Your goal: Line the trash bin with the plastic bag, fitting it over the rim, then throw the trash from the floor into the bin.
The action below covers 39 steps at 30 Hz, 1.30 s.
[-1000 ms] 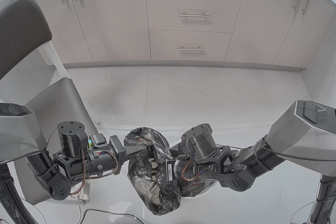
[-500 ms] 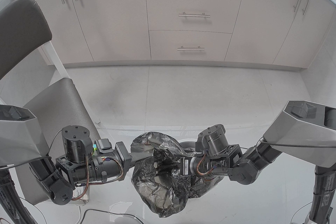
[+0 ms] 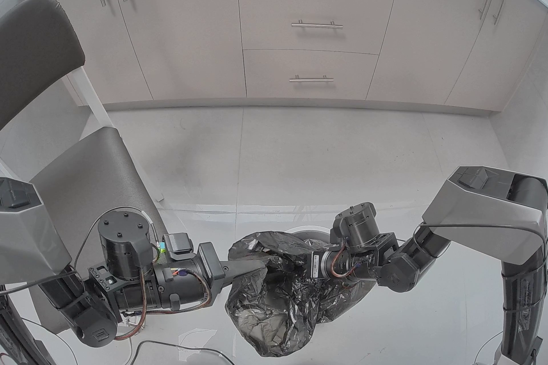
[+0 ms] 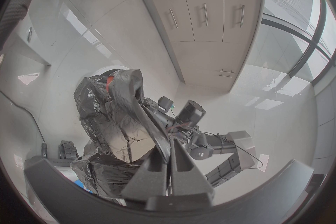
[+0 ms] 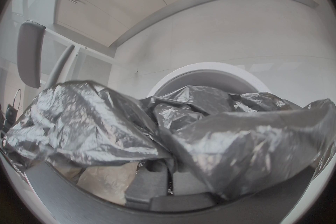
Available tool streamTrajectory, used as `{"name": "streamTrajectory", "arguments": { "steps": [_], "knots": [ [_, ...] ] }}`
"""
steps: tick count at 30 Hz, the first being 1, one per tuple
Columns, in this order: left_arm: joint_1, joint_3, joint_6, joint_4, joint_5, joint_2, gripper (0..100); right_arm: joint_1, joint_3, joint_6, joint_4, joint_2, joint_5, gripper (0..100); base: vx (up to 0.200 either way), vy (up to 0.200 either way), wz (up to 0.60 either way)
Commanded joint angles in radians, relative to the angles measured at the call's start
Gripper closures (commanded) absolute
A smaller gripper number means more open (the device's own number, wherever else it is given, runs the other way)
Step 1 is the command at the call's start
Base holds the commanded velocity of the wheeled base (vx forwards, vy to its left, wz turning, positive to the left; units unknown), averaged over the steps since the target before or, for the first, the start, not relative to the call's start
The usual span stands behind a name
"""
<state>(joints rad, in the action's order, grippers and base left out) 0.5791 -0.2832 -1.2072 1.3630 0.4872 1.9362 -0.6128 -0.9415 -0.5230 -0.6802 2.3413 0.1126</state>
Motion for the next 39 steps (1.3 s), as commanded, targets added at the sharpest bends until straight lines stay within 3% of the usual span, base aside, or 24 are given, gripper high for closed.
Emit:
{"name": "streamTrajectory", "arguments": {
  "steps": [1, 10, 18, 21, 30, 35, 39],
  "knots": [
    [0.008, 0.004, 0.000, 0.001, 0.001, -0.011, 100, 0.010, -0.033, 0.015, 0.002, 0.039, 0.002, 100, 0.000, 0.000, 0.00],
    [0.010, 0.004, 0.000, 0.001, 0.001, -0.003, 100, 0.007, -0.043, 0.021, 0.008, 0.062, -0.002, 100, 0.000, 0.000, 0.00],
    [0.010, -0.022, 0.025, 0.001, -0.007, 0.040, 100, 0.010, 0.135, 0.038, 0.004, -0.117, -0.002, 100, 0.000, 0.000, 0.00],
    [0.008, -0.028, 0.149, 0.001, -0.013, 0.073, 100, 0.033, 0.260, 0.092, -0.004, -0.201, -0.002, 100, 0.000, 0.000, 0.00],
    [0.074, -0.014, 0.402, 0.001, -0.030, 0.172, 100, 0.057, 0.408, 0.097, -0.021, -0.234, -0.010, 100, 0.000, 0.000, 0.00],
    [0.113, -0.063, 0.474, 0.001, -0.124, 0.254, 100, 0.076, 0.417, 0.110, -0.064, -0.211, -0.011, 100, 0.000, 0.000, 0.00],
    [0.114, -0.094, 0.483, -0.001, -0.130, 0.283, 100, 0.097, 0.406, 0.129, -0.068, -0.188, -0.028, 100, 0.000, 0.000, 0.00]
  ]
}}
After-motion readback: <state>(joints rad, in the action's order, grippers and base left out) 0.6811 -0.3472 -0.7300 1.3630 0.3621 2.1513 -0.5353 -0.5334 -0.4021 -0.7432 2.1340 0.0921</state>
